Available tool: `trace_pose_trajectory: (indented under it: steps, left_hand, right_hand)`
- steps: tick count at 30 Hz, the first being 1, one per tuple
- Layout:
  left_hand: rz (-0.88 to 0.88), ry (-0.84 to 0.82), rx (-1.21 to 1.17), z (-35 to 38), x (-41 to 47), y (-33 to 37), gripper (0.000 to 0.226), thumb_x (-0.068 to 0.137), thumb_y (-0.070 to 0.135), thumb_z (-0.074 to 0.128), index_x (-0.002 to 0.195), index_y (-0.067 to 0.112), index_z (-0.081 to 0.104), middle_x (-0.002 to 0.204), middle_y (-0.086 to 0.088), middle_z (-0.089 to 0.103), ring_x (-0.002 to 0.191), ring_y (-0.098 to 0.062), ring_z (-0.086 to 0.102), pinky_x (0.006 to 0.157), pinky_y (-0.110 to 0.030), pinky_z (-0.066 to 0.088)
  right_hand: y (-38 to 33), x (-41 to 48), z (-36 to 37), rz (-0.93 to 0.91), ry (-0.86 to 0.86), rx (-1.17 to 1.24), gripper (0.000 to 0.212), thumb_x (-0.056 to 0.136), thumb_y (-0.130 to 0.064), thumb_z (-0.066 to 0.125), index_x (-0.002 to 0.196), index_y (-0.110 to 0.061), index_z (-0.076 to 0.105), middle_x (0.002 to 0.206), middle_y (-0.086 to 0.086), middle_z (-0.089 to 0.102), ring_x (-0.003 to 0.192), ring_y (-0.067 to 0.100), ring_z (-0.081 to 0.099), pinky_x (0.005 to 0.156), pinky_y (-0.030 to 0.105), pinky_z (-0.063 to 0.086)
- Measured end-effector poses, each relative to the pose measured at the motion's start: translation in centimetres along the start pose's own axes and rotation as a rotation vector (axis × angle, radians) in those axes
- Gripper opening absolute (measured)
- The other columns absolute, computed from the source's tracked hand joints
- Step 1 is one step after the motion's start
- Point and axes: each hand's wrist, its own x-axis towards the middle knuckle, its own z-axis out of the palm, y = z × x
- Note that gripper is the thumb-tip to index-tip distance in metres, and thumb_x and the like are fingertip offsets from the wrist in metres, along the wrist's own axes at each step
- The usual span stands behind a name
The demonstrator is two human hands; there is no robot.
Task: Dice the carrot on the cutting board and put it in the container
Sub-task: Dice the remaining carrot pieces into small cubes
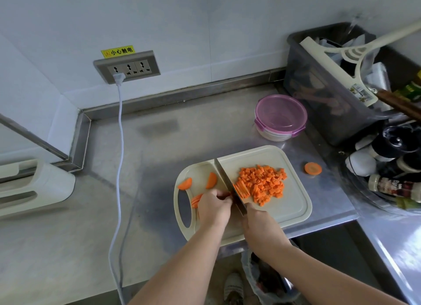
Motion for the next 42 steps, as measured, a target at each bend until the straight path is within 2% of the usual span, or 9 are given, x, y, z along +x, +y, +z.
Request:
trace_pose_trajectory:
  steps: [9, 13, 16, 19, 22, 25, 28, 37, 42]
  left_hand:
    - [0.05, -0.018, 0.018, -0.2, -0.5, 0.3, 0.008, 0.089, 0.022, 0.062, 0.085, 0.021, 0.068, 0.087, -0.003, 0.072, 0.088, -0.023, 0.066, 0.079, -0.031, 0.05]
    - [0.113, 0.007, -0.017, -1.4, -0.6, 0.8, 0.01, 0.092, 0.016, 0.057, 0.098, 0.019, 0.064, 0.095, 0.004, 0.068, 0.094, -0.018, 0.065, 0.089, -0.032, 0.05]
    - [0.28, 0.232, -0.084, -3.6, -0.7, 2.3, 0.022, 0.091, 0.006, 0.052, 0.098, 0.024, 0.062, 0.095, 0.007, 0.065, 0.095, -0.017, 0.064, 0.087, -0.032, 0.05]
    - [0.639, 0.336, 0.054, -6.1, -0.5, 4.9, 0.037, 0.085, -0.005, 0.043, 0.089, 0.024, 0.066, 0.096, 0.005, 0.061, 0.094, -0.015, 0.057, 0.085, -0.025, 0.043]
    - [0.917, 0.024, 0.582, -6.8, 0.2, 8.2, 0.044, 0.082, -0.004, 0.041, 0.083, 0.027, 0.072, 0.1, 0.005, 0.061, 0.1, -0.018, 0.051, 0.091, -0.031, 0.038]
    - [0.896, -0.295, 1.053, -5.5, 0.3, 10.2, 0.04, 0.088, 0.001, 0.047, 0.087, 0.031, 0.073, 0.11, 0.008, 0.058, 0.108, -0.017, 0.044, 0.095, -0.029, 0.031]
    - [0.899, -0.374, 1.303, -3.9, 0.5, 10.7, 0.029, 0.089, 0.008, 0.055, 0.088, 0.03, 0.074, 0.113, 0.005, 0.056, 0.112, -0.02, 0.043, 0.098, -0.032, 0.033]
    - [0.766, -0.395, 1.498, -2.4, -1.2, 11.7, 0.025, 0.092, 0.015, 0.059, 0.114, 0.023, 0.067, 0.136, -0.005, 0.042, 0.129, -0.025, 0.031, 0.084, -0.027, 0.025]
    - [0.821, -0.389, 1.436, -2.9, -0.3, 11.4, 0.024, 0.092, 0.011, 0.057, 0.102, 0.026, 0.072, 0.125, -0.001, 0.049, 0.121, -0.024, 0.038, 0.096, -0.03, 0.031]
  right_hand:
    - [0.4, -0.7, -1.9, -0.098, 0.039, -0.012, 0.022, 0.1, -0.02, 0.035, 0.118, -0.016, 0.047, 0.087, 0.003, 0.06, 0.081, 0.022, 0.063, 0.074, 0.037, 0.054]
    - [0.6, -0.4, -2.1, -0.137, 0.08, -0.029, 0.026, 0.102, -0.022, 0.034, 0.123, -0.016, 0.048, 0.078, -0.004, 0.053, 0.073, 0.017, 0.059, 0.065, 0.029, 0.051]
    - [0.8, -0.4, -2.3, -0.171, 0.09, -0.078, 0.031, 0.103, -0.026, 0.032, 0.131, -0.018, 0.043, 0.076, -0.005, 0.049, 0.068, 0.016, 0.053, 0.056, 0.025, 0.041]
    - [0.9, -0.6, -2.3, -0.209, 0.095, -0.163, 0.032, 0.103, -0.027, 0.032, 0.134, -0.021, 0.04, 0.074, -0.006, 0.045, 0.067, 0.017, 0.051, 0.053, 0.024, 0.036]
    - [0.8, -0.6, -2.3, -0.228, 0.092, -0.223, 0.028, 0.104, -0.028, 0.032, 0.129, -0.021, 0.041, 0.078, -0.006, 0.046, 0.067, 0.016, 0.049, 0.054, 0.021, 0.034]
    - [0.7, -0.7, -2.2, -0.228, 0.08, -0.224, 0.028, 0.103, -0.029, 0.033, 0.129, -0.022, 0.039, 0.086, -0.004, 0.051, 0.07, 0.017, 0.052, 0.058, 0.021, 0.038]
    - [0.5, -0.8, -2.0, -0.213, 0.058, -0.22, 0.028, 0.103, -0.031, 0.034, 0.13, -0.021, 0.038, 0.097, -0.002, 0.061, 0.076, 0.018, 0.059, 0.062, 0.022, 0.043]
    - [0.3, -0.7, -2.0, -0.17, 0.018, -0.19, 0.029, 0.104, -0.031, 0.03, 0.127, -0.017, 0.041, 0.105, 0.003, 0.063, 0.09, 0.024, 0.064, 0.072, 0.03, 0.047]
    - [0.3, -0.5, -2.3, -0.196, 0.032, -0.192, 0.03, 0.104, -0.032, 0.032, 0.129, -0.019, 0.04, 0.096, 0.0, 0.06, 0.077, 0.019, 0.057, 0.065, 0.023, 0.044]
